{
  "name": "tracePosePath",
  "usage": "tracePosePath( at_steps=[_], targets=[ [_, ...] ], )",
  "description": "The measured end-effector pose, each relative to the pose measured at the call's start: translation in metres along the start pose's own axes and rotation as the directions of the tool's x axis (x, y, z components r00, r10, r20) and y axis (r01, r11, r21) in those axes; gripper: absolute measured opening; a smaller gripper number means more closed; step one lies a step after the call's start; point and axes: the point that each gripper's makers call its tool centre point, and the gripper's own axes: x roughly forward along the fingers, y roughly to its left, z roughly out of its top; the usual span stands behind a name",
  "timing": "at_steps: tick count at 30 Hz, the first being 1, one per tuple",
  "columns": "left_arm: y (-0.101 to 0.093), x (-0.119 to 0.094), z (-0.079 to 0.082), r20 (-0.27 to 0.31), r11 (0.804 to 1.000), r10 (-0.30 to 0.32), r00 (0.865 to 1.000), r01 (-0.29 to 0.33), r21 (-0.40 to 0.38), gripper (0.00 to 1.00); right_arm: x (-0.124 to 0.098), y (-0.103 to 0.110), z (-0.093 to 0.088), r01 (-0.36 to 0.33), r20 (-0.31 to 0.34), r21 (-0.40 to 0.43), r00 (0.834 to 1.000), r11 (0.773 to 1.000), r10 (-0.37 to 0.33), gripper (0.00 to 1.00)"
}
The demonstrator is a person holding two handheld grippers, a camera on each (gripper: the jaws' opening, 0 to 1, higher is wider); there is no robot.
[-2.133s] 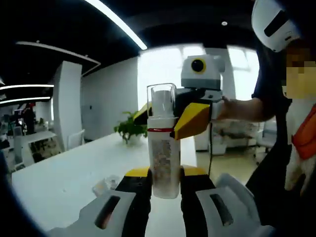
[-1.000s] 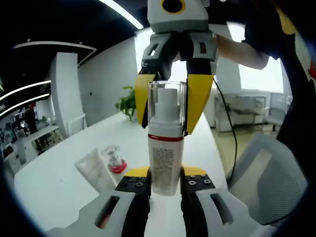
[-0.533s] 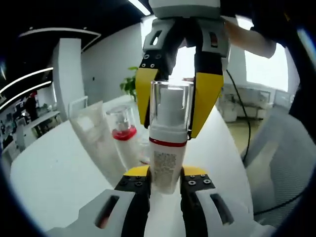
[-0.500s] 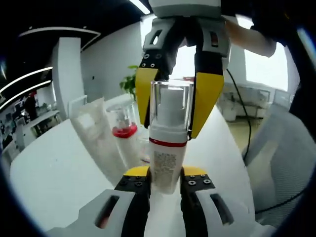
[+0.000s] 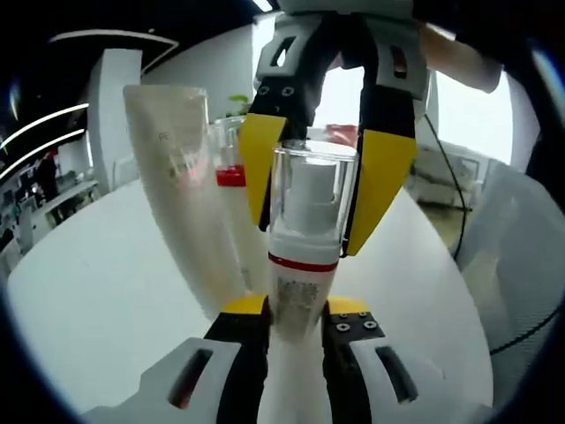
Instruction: Arrange the skincare products in the storage area until every visible bottle or jar stands upright without overlapping.
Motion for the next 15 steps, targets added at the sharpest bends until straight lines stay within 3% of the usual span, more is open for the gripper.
tracePosePath(
  at_steps=[15],
  targets=[
    [0.0015,0.0075,-0.0065,0.001,0.999,-0.034,0.999,0.034,-0.009,0.24,0.0121,-0.0036,-0.0073,-0.006,-0.039,-0.004,0.999,1.0,0.006,0.2]
  ],
)
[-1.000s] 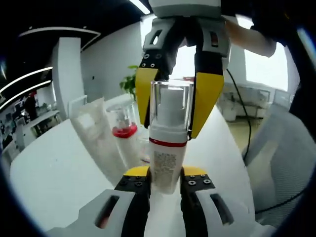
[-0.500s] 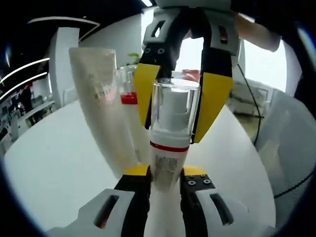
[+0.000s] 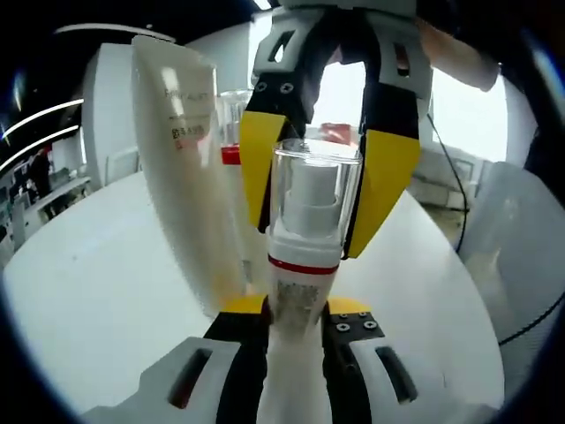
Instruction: Arrange the skincare products in the storage area until every visible bottle or jar stands upright without overlapping.
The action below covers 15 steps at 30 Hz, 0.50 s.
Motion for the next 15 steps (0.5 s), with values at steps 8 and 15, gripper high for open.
tracePosePath(
  at_steps=[8,15],
  targets=[
    [-0.001,0.005,-0.006,-0.013,1.0,-0.009,1.0,0.009,0.0,0.24,0.002,0.002,-0.003,-0.008,-0.008,-0.025,1.0,1.0,0.007,0.21],
    [0.0,0.007,-0.013,-0.021,1.0,-0.019,1.0,0.019,-0.007,0.23,0.004,0.001,-0.005,-0.008,-0.007,-0.01,1.0,1.0,0.008,0.21]
  ],
)
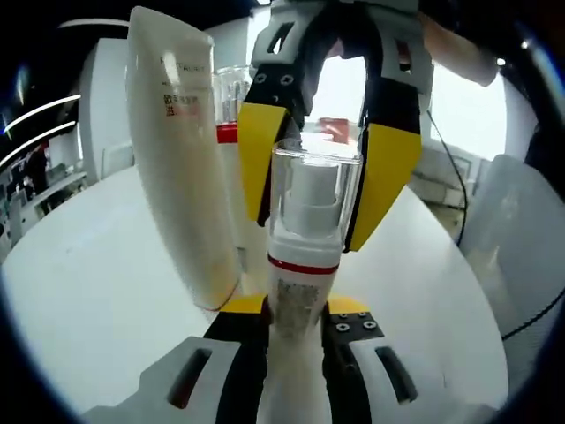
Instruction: Arrange the skincare products in the storage area until every visible bottle or jar stands upright without overlapping.
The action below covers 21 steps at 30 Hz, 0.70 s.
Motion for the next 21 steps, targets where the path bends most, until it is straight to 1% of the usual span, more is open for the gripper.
tracePosePath(
  at_steps=[6,10,12,16,20,21],
  targets=[
    [0.001,0.001,0.001,0.003,1.0,-0.01,1.0,0.01,0.002,0.24,-0.002,-0.001,0.001,0.005,0.009,-0.012,1.0,1.0,-0.004,0.21],
    [0.001,0.003,0.003,0.017,1.0,-0.015,1.0,0.015,-0.003,0.24,-0.015,-0.006,0.007,0.04,0.052,-0.012,0.998,0.999,-0.039,0.21],
    [0.001,0.005,0.003,0.024,1.0,-0.018,1.0,0.018,-0.005,0.23,-0.022,-0.007,0.01,0.051,0.072,-0.016,0.996,0.999,-0.05,0.23],
    [0.0,0.006,0.006,0.031,1.0,-0.029,0.999,0.029,-0.001,0.23,-0.039,-0.004,0.009,0.062,0.118,0.037,0.991,0.997,-0.066,0.24],
    [-0.001,0.008,0.007,0.037,0.999,-0.037,0.999,0.037,0.005,0.23,-0.054,-0.001,0.004,0.09,0.147,0.088,0.984,0.992,-0.102,0.24],
    [-0.001,0.009,0.007,0.038,0.999,-0.039,0.999,0.039,0.005,0.23,-0.06,-0.002,0.003,0.104,0.163,0.117,0.979,0.988,-0.123,0.24]
  ],
)
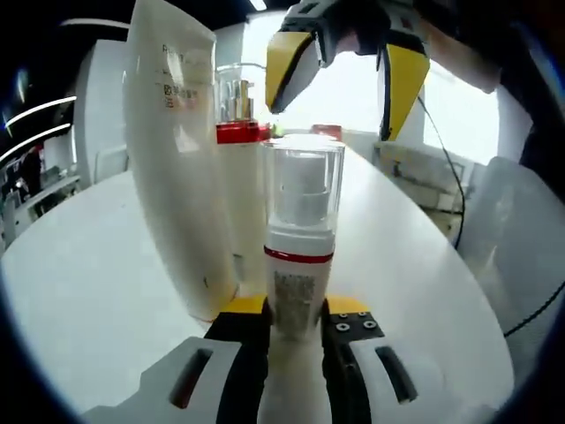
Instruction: Arrange the skincare products in the storage area until every visible bottle or jar stands upright without overlapping.
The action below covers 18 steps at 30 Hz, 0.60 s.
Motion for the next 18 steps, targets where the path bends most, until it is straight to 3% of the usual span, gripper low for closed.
tracePosePath(
  at_steps=[9,18],
  targets=[
    [0.001,0.004,0.0,0.002,1.0,-0.006,1.0,0.006,0.005,0.24,-0.028,-0.007,-0.015,0.078,0.012,0.089,0.997,0.993,-0.079,0.24],
    [0.0,0.003,-0.006,-0.017,1.0,0.0,1.0,-0.001,-0.025,0.23,-0.023,0.0,-0.022,0.056,0.019,0.149,0.998,0.987,-0.06,0.25]
  ],
)
